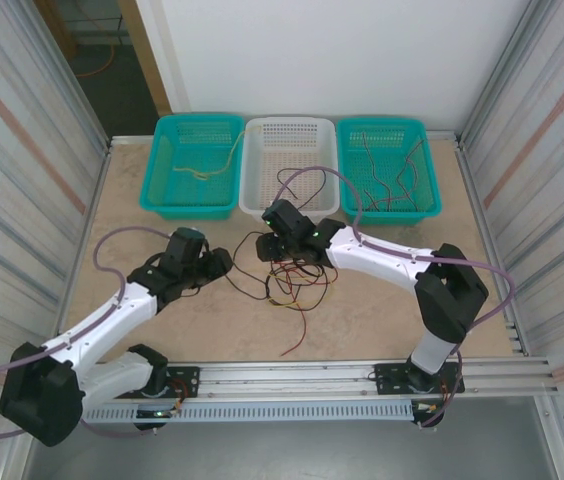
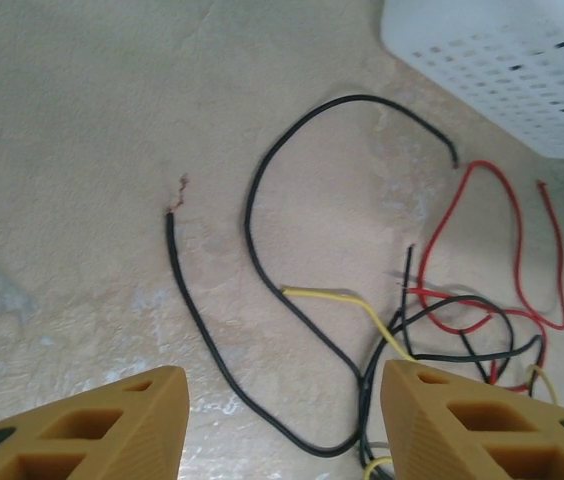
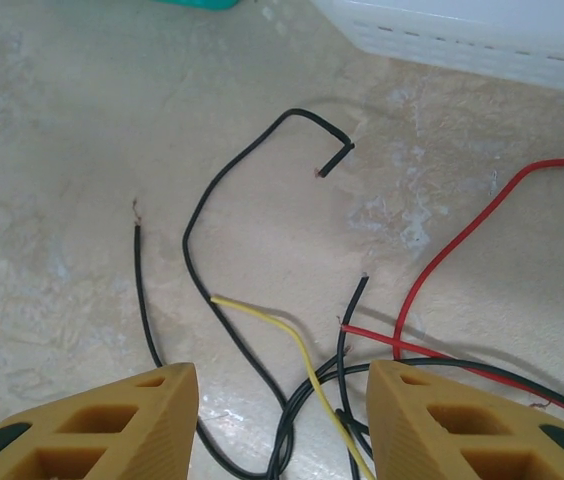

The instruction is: Untangle the cables

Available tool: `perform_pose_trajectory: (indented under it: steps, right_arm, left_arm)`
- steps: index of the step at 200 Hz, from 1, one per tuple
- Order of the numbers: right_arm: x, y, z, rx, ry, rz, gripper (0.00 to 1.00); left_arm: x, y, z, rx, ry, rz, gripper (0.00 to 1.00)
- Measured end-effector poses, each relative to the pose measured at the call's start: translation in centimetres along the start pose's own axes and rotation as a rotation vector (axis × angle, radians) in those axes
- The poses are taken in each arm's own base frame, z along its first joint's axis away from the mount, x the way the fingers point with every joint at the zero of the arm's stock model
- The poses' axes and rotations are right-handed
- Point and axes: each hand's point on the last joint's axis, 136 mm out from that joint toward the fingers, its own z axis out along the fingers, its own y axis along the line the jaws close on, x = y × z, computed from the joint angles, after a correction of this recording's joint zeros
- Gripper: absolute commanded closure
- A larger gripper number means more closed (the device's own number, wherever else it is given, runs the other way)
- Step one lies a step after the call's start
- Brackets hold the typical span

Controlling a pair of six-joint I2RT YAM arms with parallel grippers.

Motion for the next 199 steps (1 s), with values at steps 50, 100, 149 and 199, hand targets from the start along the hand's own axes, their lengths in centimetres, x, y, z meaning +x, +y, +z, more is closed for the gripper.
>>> perform_pose_trajectory:
  steps: [50,100,149,199]
  right_arm:
    - [0.0,0.1,0.0,0.007,-0.007,0.004,0.54]
    - [-0.4,-0.8,1.7,0.065,-0.038,0.064,0.54]
    - [-0.9,-1.4,5.5,0.133,-0.061,0.125,0.54]
    - [-2.5,-1.1,7.7,0.152,-0.099,0.173,0.59]
  left_arm:
    - [1.7,2.2,2.3,-0.108,0.079,-0.019,0.55]
    - [1.4,1.9,2.5,-0.099,0.071,-0.018,0.55]
    - [1.2,1.9,1.6,-0.094,0.06,0.011,0.56]
    - [1.2,2.4,0.9,-0.116,0.053,0.036,0.54]
